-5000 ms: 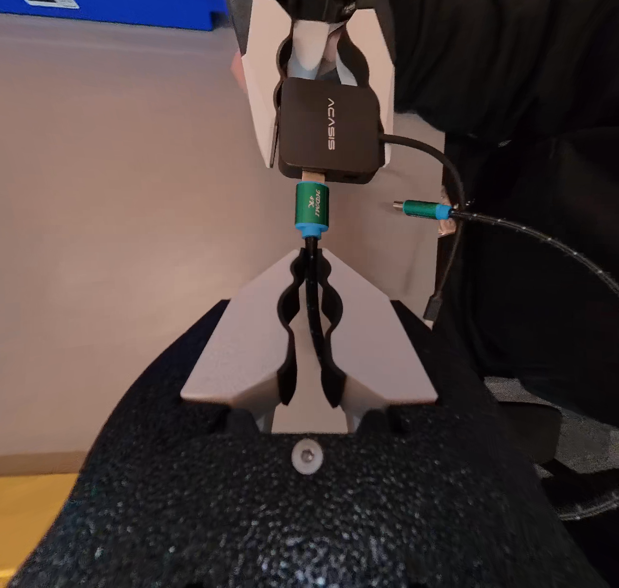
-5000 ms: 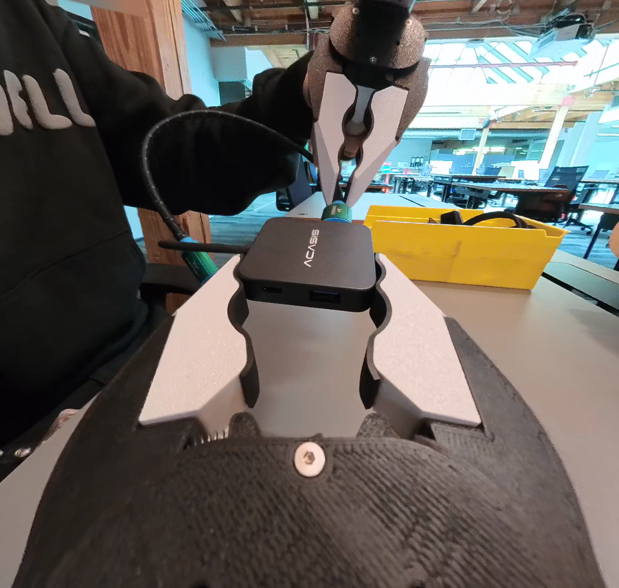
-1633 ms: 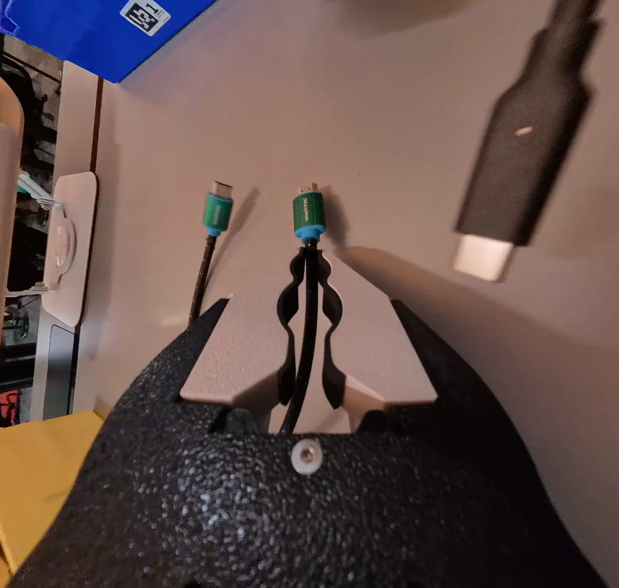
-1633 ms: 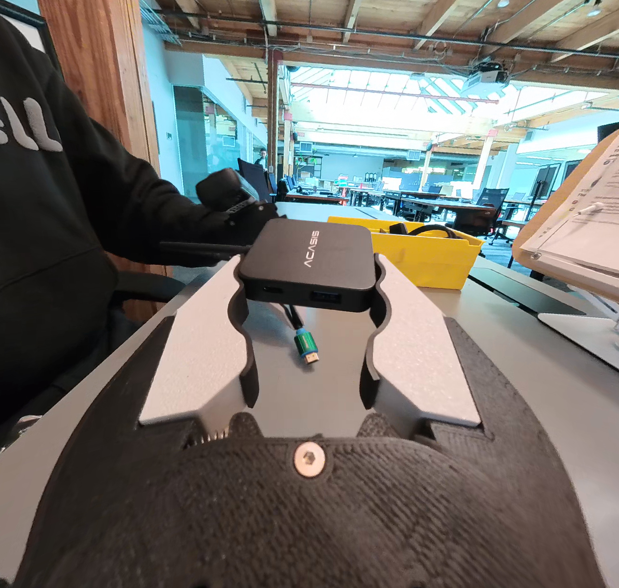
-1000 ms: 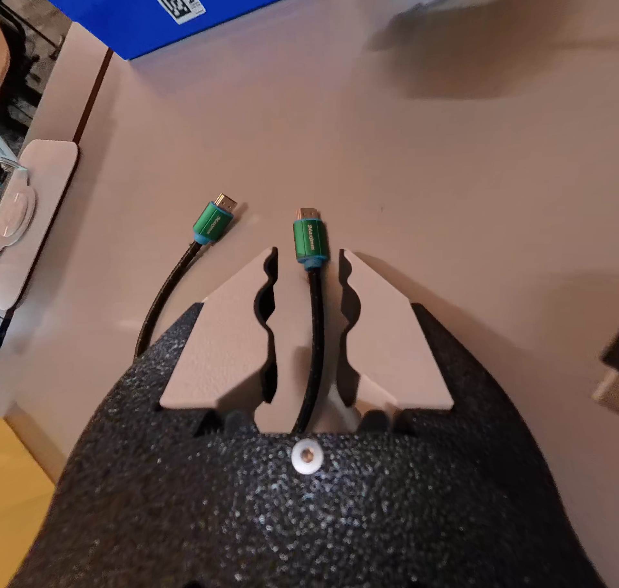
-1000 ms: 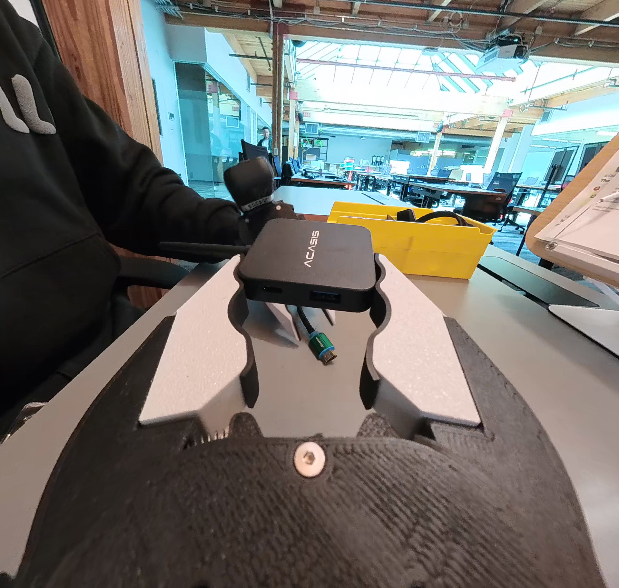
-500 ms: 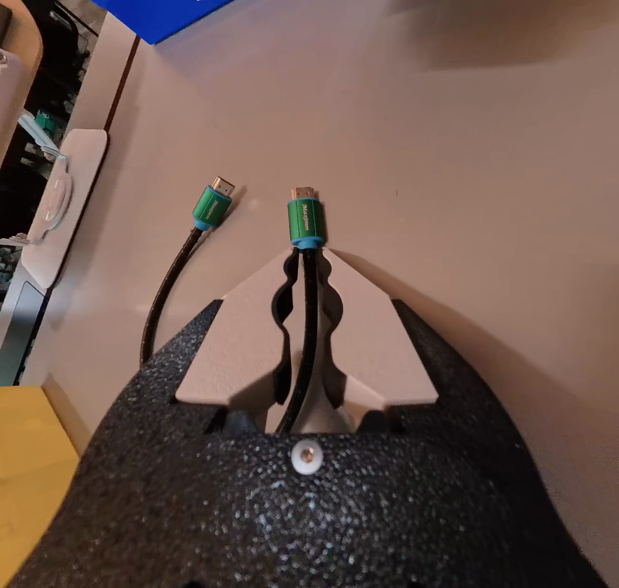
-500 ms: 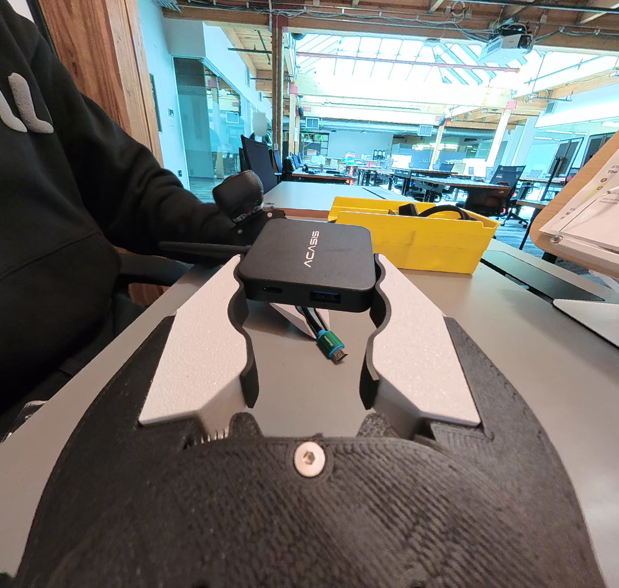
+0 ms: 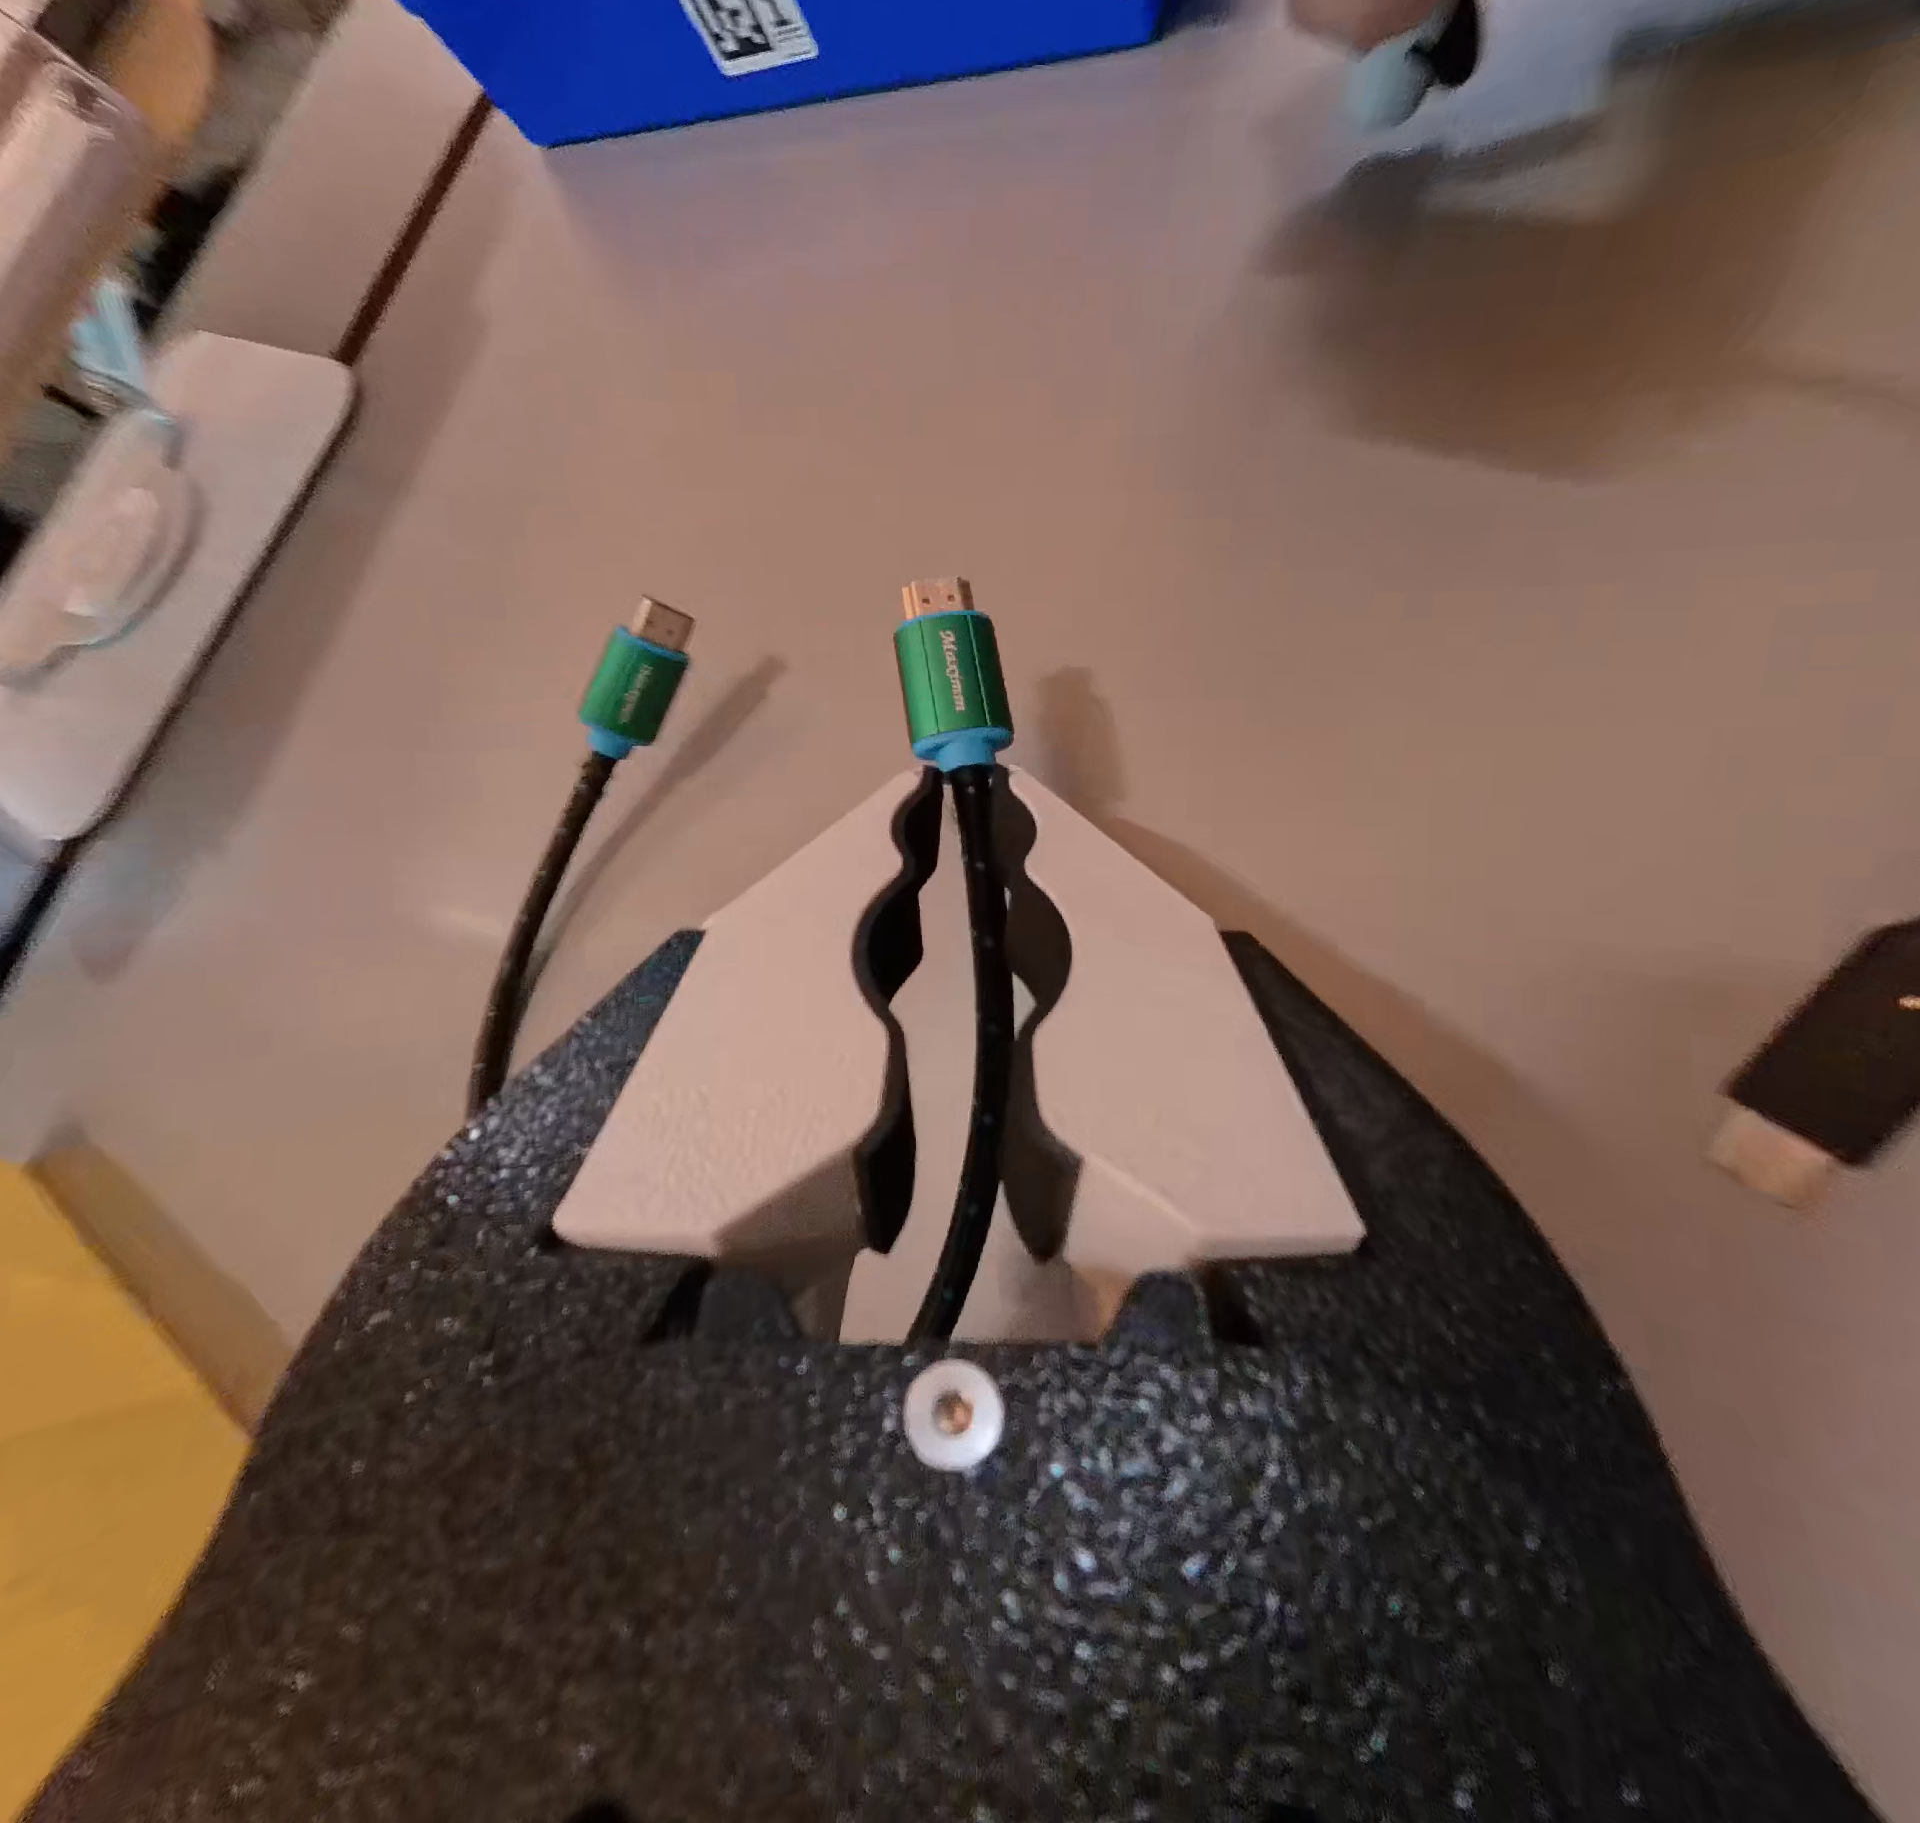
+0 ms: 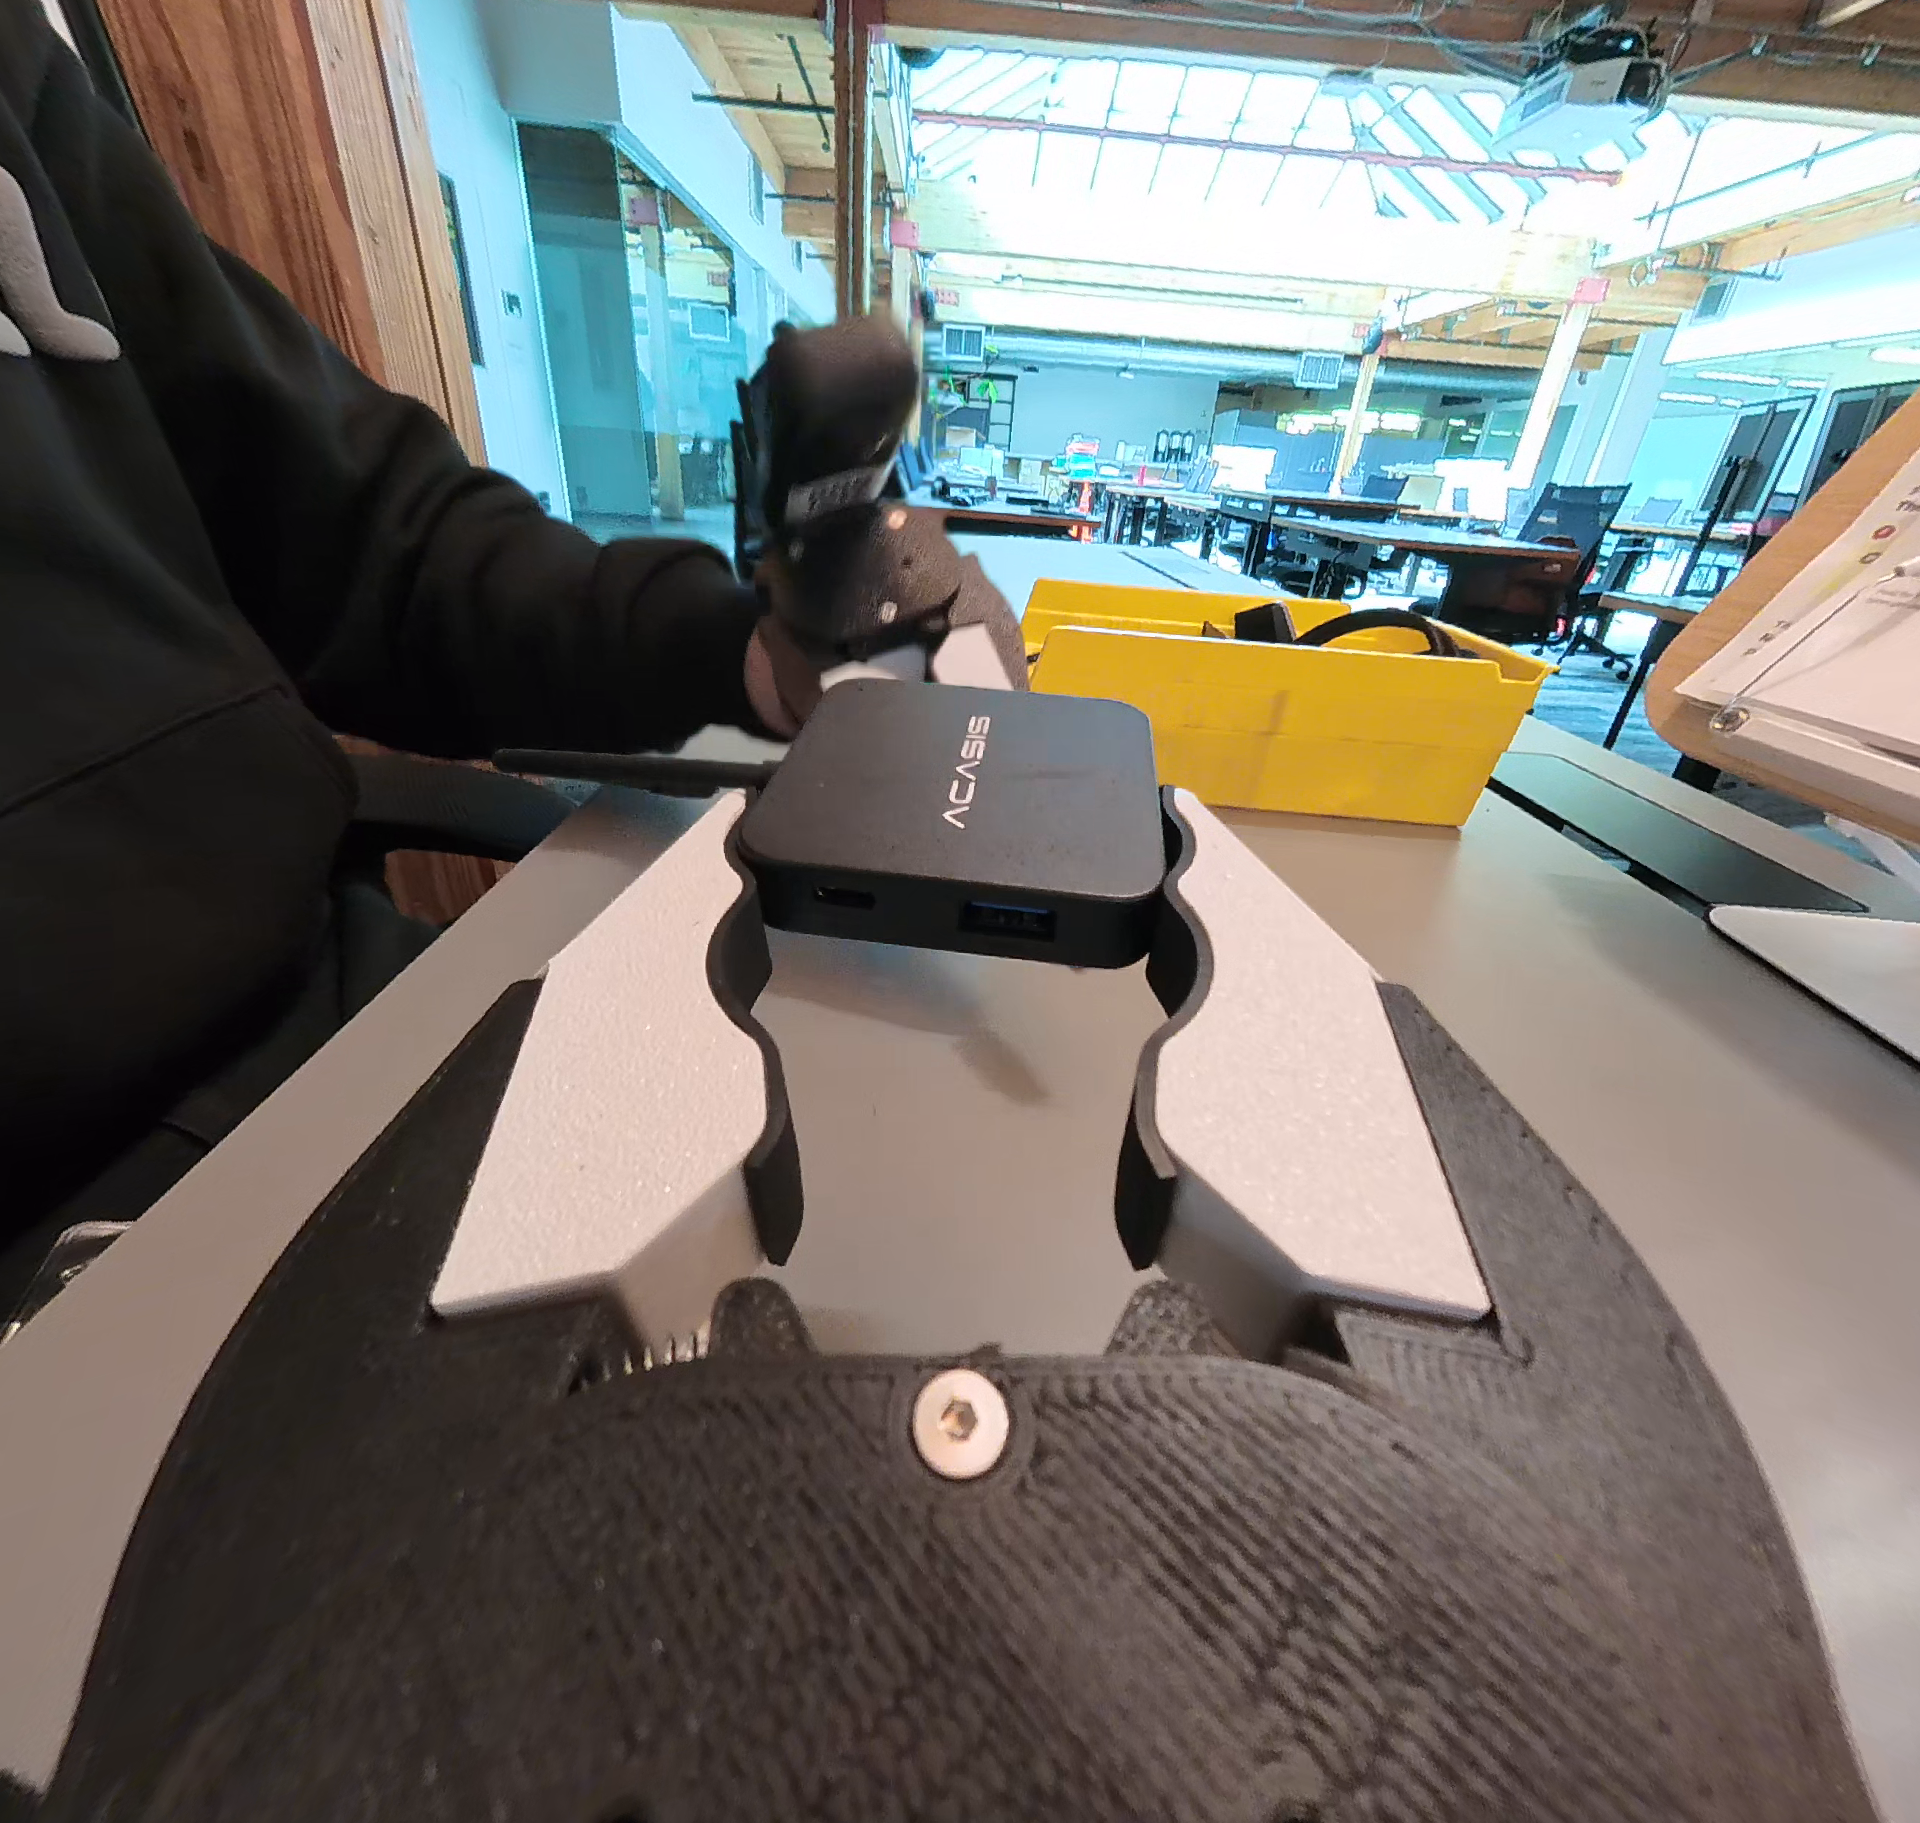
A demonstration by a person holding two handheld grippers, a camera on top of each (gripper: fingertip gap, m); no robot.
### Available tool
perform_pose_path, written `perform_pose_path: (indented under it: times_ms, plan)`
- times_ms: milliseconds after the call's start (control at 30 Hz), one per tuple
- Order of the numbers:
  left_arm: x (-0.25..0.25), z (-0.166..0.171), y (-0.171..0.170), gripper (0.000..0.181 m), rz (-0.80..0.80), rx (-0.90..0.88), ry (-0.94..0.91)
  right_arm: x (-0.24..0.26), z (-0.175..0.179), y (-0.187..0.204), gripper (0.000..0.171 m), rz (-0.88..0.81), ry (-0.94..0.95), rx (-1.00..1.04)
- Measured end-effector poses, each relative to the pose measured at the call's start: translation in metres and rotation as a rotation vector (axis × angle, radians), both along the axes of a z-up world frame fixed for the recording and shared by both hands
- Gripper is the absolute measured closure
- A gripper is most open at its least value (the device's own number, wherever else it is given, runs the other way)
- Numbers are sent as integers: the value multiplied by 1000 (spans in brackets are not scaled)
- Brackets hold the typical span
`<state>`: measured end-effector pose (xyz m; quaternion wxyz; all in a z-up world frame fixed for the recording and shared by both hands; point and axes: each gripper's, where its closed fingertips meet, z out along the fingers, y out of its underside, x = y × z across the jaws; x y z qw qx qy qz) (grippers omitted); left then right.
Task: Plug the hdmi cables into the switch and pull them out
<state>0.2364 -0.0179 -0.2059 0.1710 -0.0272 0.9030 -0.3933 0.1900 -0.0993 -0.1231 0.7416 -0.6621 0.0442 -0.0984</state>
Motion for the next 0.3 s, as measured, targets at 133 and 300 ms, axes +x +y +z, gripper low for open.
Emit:
perform_pose_path:
  times_ms: [133,300]
  plan:
    - [-15,13,1,174,-69,-28,173,0,-4,2,98,-2,3,-24]
    - [-32,44,4,174,-176,-2,257,-3,-13,10,98,41,30,-66]
